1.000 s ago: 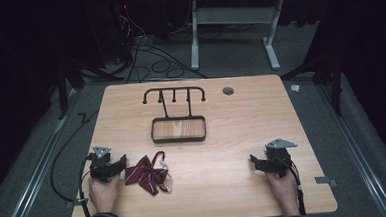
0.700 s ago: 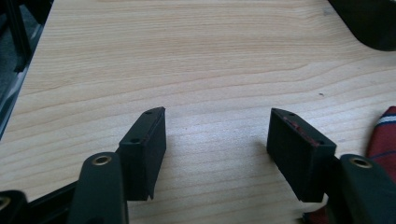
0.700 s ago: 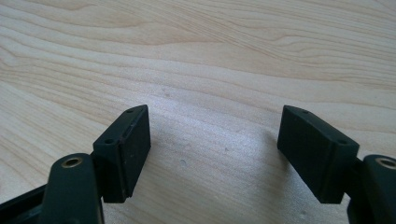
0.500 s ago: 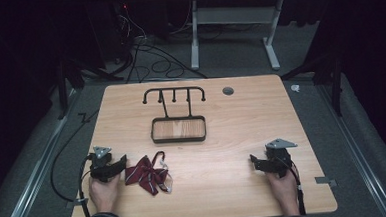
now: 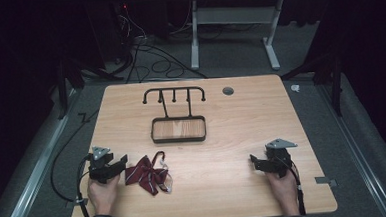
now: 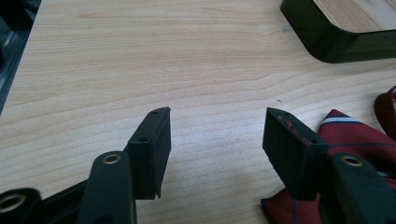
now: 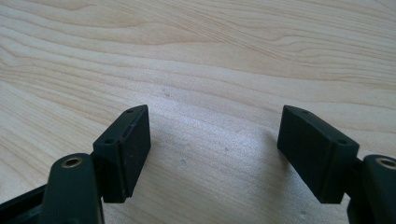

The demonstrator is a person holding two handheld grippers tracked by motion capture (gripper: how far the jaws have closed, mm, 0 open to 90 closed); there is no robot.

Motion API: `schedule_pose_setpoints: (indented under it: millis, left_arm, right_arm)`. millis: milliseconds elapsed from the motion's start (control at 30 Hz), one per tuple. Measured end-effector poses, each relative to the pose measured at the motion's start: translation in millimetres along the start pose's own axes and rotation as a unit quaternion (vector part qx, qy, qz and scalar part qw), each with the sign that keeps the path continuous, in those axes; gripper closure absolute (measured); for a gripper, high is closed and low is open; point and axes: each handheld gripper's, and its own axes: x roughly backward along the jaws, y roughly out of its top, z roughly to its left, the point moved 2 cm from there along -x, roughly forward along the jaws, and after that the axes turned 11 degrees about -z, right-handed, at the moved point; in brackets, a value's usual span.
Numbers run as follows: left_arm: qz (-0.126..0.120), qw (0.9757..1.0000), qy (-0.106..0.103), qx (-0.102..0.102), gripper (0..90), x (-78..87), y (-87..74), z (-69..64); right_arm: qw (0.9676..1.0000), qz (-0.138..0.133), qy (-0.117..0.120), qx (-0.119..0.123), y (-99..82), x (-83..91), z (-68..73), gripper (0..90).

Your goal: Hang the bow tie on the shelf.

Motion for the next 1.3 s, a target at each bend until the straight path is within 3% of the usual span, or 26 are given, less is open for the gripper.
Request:
schedule_pose_setpoints:
  millis: [600, 833, 1300]
  left_arm:
    - [-0.011, 0.9991, -0.041, -0.009, 46.6, 11.2, 12.6, -20.8]
    - [-0.011, 0.9972, -0.07, -0.024, 48.4, 13.6, 21.6, -36.2]
    - [-0.008, 0.9934, -0.104, -0.046, 49.8, 10.5, 31.9, -60.7]
  right_arm:
    - [1.0, 0.0, 0.0, 0.0, 0.0, 0.1, -0.1, 26.8]
    - [1.0, 0.0, 0.0, 0.0, 0.0, 0.1, -0.2, 26.8]
    - [1.0, 0.0, 0.0, 0.0, 0.0, 0.1, -0.1, 26.8]
